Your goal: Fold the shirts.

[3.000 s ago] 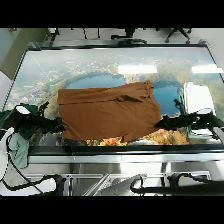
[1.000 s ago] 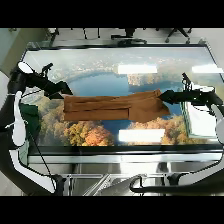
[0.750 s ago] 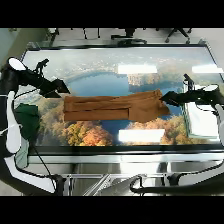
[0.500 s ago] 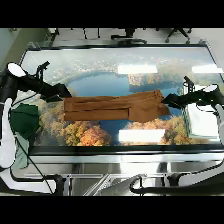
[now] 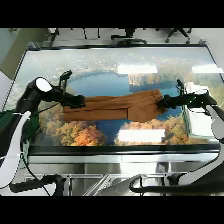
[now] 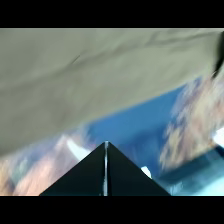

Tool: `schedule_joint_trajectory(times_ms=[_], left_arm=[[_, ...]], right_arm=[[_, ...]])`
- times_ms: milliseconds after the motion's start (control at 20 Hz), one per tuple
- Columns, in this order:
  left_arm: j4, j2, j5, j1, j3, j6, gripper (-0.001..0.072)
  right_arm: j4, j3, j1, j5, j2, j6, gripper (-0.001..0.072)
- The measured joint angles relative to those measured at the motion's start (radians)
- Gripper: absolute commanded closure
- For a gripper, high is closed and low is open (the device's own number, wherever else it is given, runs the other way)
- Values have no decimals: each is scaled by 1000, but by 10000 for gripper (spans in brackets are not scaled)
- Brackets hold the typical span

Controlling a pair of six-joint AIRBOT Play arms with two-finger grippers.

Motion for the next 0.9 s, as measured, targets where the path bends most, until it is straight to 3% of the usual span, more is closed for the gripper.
schedule_joint_trajectory(times_ms=[150,350,700,900], left_arm=[[0,-31,141,-93,8,0,692],[0,-191,227,-222,129,0,692],[-9,-568,258,-423,509,-38,692],[-122,-721,243,-467,687,-50,692]], right_arm=[[53,29,8,39,30,-26,690],[79,105,12,135,139,-10,690],[90,230,13,262,368,78,690],[89,247,14,284,417,102,690]])
